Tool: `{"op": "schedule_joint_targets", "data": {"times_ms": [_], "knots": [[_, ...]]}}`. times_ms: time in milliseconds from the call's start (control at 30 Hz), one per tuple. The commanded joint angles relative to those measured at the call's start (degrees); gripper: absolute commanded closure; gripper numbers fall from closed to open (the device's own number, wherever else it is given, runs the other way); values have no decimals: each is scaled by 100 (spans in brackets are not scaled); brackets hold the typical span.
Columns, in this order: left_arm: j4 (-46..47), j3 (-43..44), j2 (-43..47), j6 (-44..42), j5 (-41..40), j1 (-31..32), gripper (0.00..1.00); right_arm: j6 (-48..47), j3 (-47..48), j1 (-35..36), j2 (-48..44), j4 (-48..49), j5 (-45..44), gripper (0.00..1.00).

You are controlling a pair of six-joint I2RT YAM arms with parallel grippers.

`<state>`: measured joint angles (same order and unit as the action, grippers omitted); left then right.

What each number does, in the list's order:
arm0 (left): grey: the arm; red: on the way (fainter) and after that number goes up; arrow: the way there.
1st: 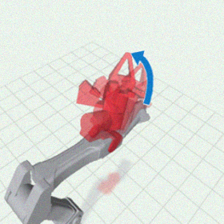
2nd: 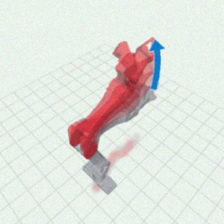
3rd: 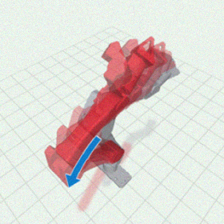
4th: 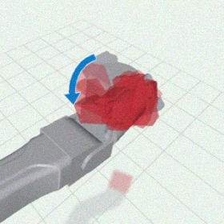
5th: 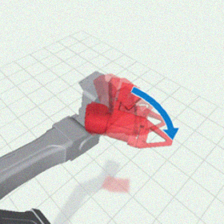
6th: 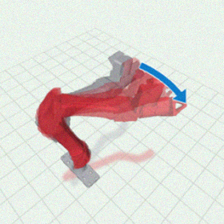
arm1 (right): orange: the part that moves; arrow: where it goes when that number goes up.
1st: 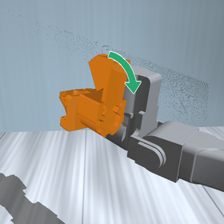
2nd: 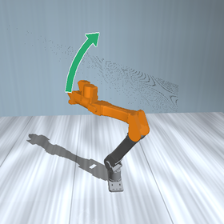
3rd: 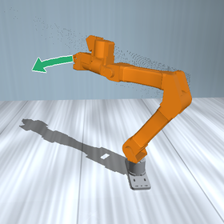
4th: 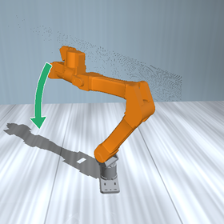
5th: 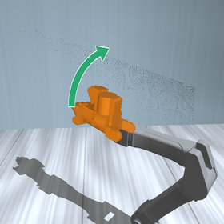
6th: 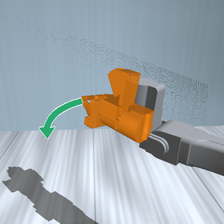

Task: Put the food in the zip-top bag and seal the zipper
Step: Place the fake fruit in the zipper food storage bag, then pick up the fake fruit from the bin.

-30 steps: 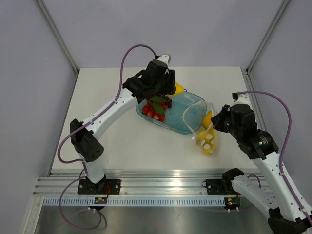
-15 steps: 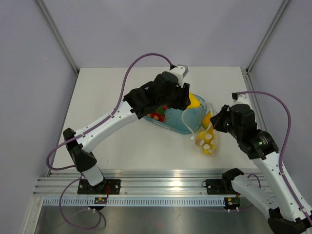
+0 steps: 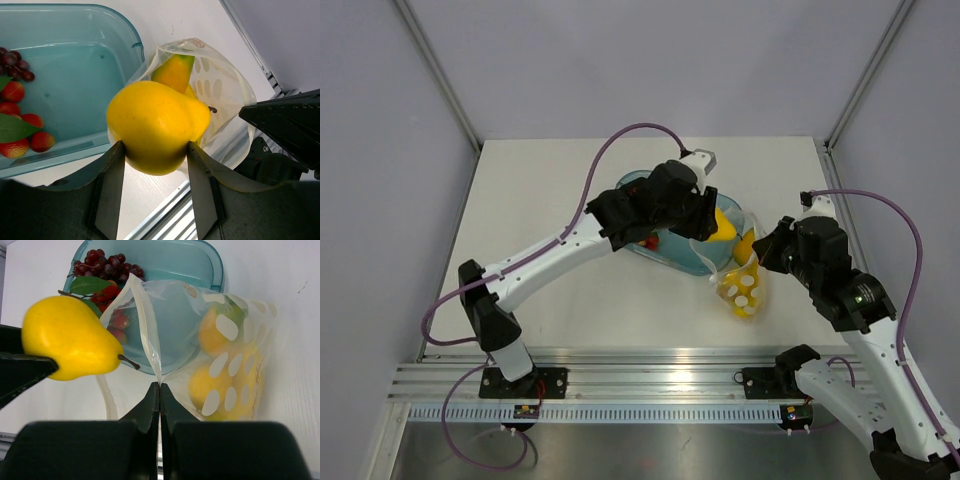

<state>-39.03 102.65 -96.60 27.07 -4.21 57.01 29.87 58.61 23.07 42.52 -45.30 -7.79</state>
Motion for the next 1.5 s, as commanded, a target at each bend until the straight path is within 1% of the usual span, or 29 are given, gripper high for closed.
{"op": "schedule_joint_targets", "data": {"times_ms": [0,133,167,200,233,267,300,333,400,467,500,533,633,667,700,800,867,900,933,1000,1033,1133,1267,1300,1333,1367,1400,1433,1467], "knots": [[211,264,-272,61,245,161,100,81,107,-39,-95,171,41,100],[264,255,-421,114,333,231,98,89,116,-31,-121,144,24,100],[316,255,-456,114,342,240,88,89,116,-39,-121,144,23,100],[317,282,-491,106,350,240,73,81,116,-39,-121,153,32,100],[291,325,-526,88,368,240,47,89,116,-31,-104,153,32,100],[255,369,-579,79,377,249,29,89,116,-39,-95,162,41,100],[168,491,-640,70,386,249,14,81,124,-39,-86,170,50,100],[124,554,-676,36,386,249,9,81,133,-31,-78,170,50,100],[18,668,-668,-8,394,240,7,54,133,-31,-69,188,32,100],[9,677,-571,-105,325,240,8,45,125,-39,-60,188,23,100],[0,686,-423,-201,281,240,10,54,116,-39,-51,188,23,100],[0,677,-343,-246,211,240,15,37,116,-31,-42,188,23,100],[-35,660,25,-430,-158,179,25,37,89,-39,-51,197,15,100],[-70,642,105,-465,-281,135,30,37,89,-39,-51,206,15,100],[-96,625,176,-492,-335,91,32,28,72,-31,-60,214,15,100],[-149,406,387,-510,-440,-269,38,19,63,-39,-69,214,23,100],[-280,230,413,-484,-371,-708,41,19,45,-31,-77,232,32,100],[-499,212,387,-405,-492,-1022,41,19,37,-39,-86,223,15,100],[-501,177,387,-352,-606,-1165,43,10,28,-31,-104,223,15,100],[-720,-60,378,-255,-800,-1437,43,10,10,-39,-139,197,15,100],[-703,-174,370,-264,-844,-1700,43,10,1,-39,-148,188,15,100],[-729,-491,247,-185,-845,-2183,46,-51,10,-31,-130,162,6,100],[-265,-913,54,-106,-380,-2546,47,-34,-25,-31,-113,232,58,100],[-211,-957,-34,-97,-292,-2598,46,-25,-25,-39,-87,232,50,100],[-176,-957,-122,-88,-143,-2695,40,-25,-16,-31,-78,232,58,100],[-97,-957,-166,-105,-81,-2730,39,-34,1,-39,-86,215,50,100],[-36,-966,-227,-97,-2,-2800,38,-42,1,-31,-78,214,32,100],[156,-1036,-350,-88,321,-2966,39,-42,10,-31,-86,188,32,100],[245,-1063,-412,-79,420,-3064,40,-42,19,-39,-86,188,15,100]]}}
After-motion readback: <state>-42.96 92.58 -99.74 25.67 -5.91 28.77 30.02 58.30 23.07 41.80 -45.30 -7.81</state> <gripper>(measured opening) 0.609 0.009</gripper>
